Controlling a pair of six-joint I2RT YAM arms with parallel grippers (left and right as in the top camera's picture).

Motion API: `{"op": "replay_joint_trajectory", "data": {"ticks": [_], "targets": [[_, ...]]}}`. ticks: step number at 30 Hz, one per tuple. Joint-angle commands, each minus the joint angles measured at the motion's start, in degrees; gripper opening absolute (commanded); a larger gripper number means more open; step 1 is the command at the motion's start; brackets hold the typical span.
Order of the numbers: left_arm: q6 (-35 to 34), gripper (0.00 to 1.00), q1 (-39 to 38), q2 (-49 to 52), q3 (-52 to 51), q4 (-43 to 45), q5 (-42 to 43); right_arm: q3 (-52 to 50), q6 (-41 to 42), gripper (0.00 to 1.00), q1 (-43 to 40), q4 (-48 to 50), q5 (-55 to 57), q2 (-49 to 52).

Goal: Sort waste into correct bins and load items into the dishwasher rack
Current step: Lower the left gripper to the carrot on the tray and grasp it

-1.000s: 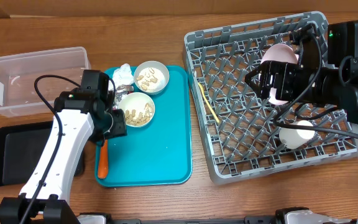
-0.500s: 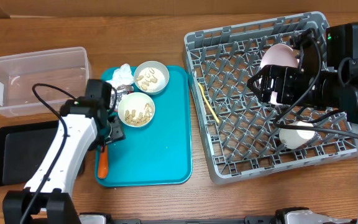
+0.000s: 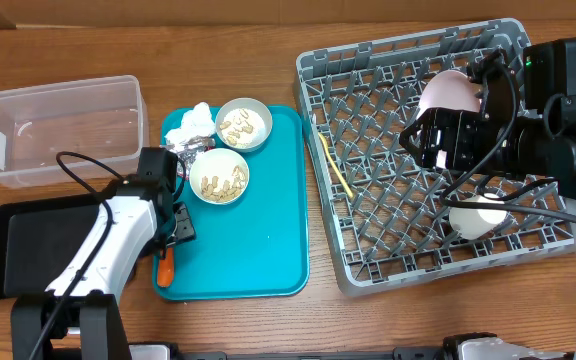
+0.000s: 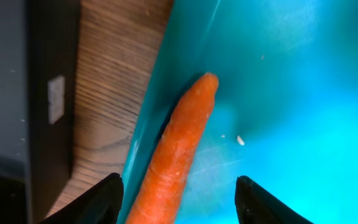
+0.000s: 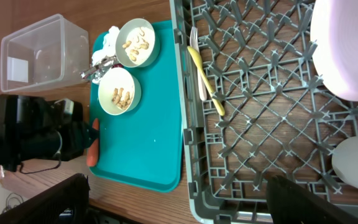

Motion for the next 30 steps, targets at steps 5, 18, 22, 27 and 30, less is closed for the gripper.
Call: {"op": "replay_joint_trajectory", "data": {"ticks": [5, 18, 22, 27, 30], "targets": [[3.98, 0.48, 0.13, 0.42, -4.57, 4.46, 4.13, -0.15, 0.28, 0.94, 0.22, -0.04, 0.0, 0.11], [4.55, 0.29, 0.13, 0.42, -7.63, 7.89, 2.86, -0.15, 0.28, 0.9, 0.22, -0.28, 0.0, 0.11], [4.55, 0.11, 0.15, 0.39, -7.19, 7.06, 2.84, -0.15, 0.28, 0.9, 0.22, -0.28, 0.0, 0.11], [3.91, 0.05, 0.15, -0.57, -2.25, 1.25, 3.04, -0.15, 0.28, 0.9, 0.22, -0.42, 0.0, 0.11], [3.89, 0.05, 0.15, -2.12, 2.93, -4.44, 2.54, -0.15, 0.26, 0.9, 0.22, -0.44, 0.0, 0.11]]}}
